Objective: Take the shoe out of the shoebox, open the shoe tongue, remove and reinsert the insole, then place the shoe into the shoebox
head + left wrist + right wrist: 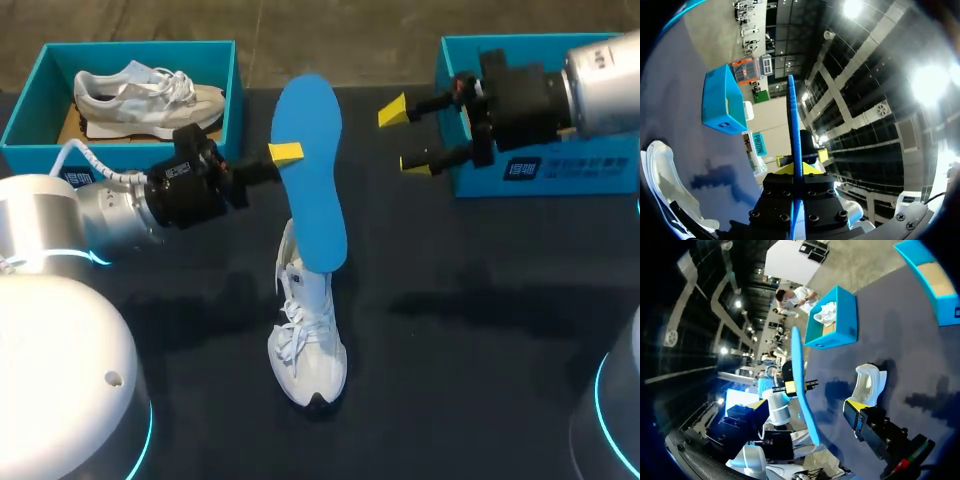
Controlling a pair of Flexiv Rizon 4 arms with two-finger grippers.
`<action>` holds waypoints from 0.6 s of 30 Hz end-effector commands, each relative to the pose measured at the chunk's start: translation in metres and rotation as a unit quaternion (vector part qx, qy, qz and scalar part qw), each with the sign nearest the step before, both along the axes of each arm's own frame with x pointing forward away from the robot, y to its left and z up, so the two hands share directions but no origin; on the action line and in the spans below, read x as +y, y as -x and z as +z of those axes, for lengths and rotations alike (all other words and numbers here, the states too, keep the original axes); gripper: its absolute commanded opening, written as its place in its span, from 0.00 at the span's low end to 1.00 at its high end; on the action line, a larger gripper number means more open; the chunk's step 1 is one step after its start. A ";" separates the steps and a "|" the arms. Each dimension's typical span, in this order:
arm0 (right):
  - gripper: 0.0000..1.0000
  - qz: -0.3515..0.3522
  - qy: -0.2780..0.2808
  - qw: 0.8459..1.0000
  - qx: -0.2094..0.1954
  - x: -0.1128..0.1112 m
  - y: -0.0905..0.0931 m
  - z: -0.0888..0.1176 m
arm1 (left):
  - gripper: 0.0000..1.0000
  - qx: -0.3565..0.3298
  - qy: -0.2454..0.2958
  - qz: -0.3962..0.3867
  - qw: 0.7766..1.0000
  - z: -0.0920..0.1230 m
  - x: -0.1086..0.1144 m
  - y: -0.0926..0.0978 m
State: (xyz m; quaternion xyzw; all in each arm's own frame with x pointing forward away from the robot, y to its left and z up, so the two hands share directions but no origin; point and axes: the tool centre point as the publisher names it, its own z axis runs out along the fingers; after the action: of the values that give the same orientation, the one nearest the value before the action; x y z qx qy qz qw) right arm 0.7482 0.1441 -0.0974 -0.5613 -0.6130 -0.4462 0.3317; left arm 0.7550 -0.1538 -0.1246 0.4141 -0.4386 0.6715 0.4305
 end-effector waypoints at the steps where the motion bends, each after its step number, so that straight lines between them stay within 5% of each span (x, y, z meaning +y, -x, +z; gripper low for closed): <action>1: 1.00 -0.012 0.059 0.998 -0.001 0.004 0.003 0.014 | 0.00 0.012 0.001 0.003 1.000 -0.001 -0.002 -0.001; 18: 1.00 -0.060 0.230 0.971 -0.004 0.027 0.009 0.050 | 0.00 0.065 0.019 -0.005 0.998 -0.010 -0.002 0.003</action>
State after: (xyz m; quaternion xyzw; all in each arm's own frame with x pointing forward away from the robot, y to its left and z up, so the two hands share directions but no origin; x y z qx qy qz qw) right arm 0.7390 0.1626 -0.0545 -0.6167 -0.6435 -0.3858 0.2382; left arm 0.7529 -0.1554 -0.1332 0.4467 -0.3993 0.6491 0.4688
